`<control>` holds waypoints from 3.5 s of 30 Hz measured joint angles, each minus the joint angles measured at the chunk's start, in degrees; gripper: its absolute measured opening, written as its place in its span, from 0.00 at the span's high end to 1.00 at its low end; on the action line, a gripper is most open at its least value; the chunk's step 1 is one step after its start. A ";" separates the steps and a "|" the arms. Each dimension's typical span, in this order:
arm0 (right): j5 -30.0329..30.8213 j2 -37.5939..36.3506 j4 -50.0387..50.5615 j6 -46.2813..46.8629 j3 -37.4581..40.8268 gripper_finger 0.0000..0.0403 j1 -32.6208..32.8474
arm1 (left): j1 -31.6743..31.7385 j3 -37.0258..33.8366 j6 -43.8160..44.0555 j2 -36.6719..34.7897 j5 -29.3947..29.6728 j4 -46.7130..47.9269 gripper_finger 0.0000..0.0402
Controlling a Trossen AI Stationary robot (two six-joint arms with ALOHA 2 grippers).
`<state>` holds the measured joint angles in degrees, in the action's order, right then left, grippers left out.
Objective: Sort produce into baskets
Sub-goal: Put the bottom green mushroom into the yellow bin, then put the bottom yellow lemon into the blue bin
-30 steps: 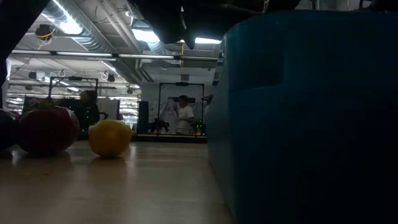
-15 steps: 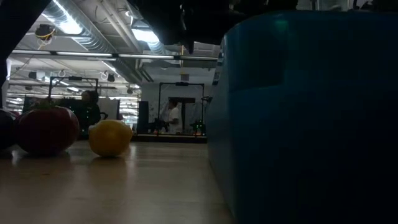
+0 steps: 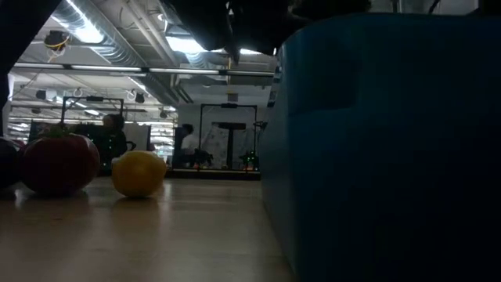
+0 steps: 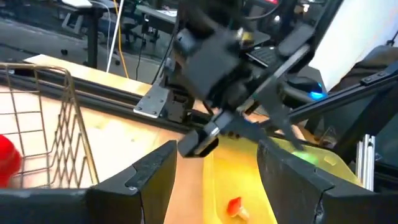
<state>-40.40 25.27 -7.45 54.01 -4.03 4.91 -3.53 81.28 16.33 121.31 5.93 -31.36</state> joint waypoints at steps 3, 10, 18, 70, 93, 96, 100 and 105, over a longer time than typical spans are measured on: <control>-1.19 0.07 4.89 0.10 0.00 0.89 0.00 | 0.30 0.00 -1.42 -1.81 -0.01 4.29 0.45; -1.38 0.07 7.66 0.16 0.00 0.89 -0.04 | 0.94 0.02 -3.22 -8.80 0.00 23.46 0.45; -1.44 0.07 7.65 1.32 0.00 0.87 -0.04 | 0.19 0.00 -1.49 -16.68 -0.04 51.05 0.45; -0.96 0.07 7.69 1.63 0.00 0.51 -0.04 | -8.85 0.00 -21.29 -19.42 -2.67 90.28 0.45; -0.96 0.05 7.73 1.61 0.02 0.51 -0.04 | -10.74 -0.48 -14.82 -19.36 11.11 83.35 0.45; -0.96 0.07 7.75 1.61 0.02 0.51 -0.04 | -10.84 -0.48 -13.35 -19.36 11.02 82.86 0.45; -0.96 0.05 7.75 1.61 0.02 0.51 -0.04 | -11.01 -0.48 -10.16 -19.36 11.04 83.40 0.45; -0.96 0.07 7.75 1.61 0.02 0.51 -0.04 | -11.50 -0.50 -13.40 -19.36 9.46 87.04 0.45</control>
<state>-41.36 25.34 0.30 55.61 -4.01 4.86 -15.03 80.77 2.93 101.95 15.39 55.68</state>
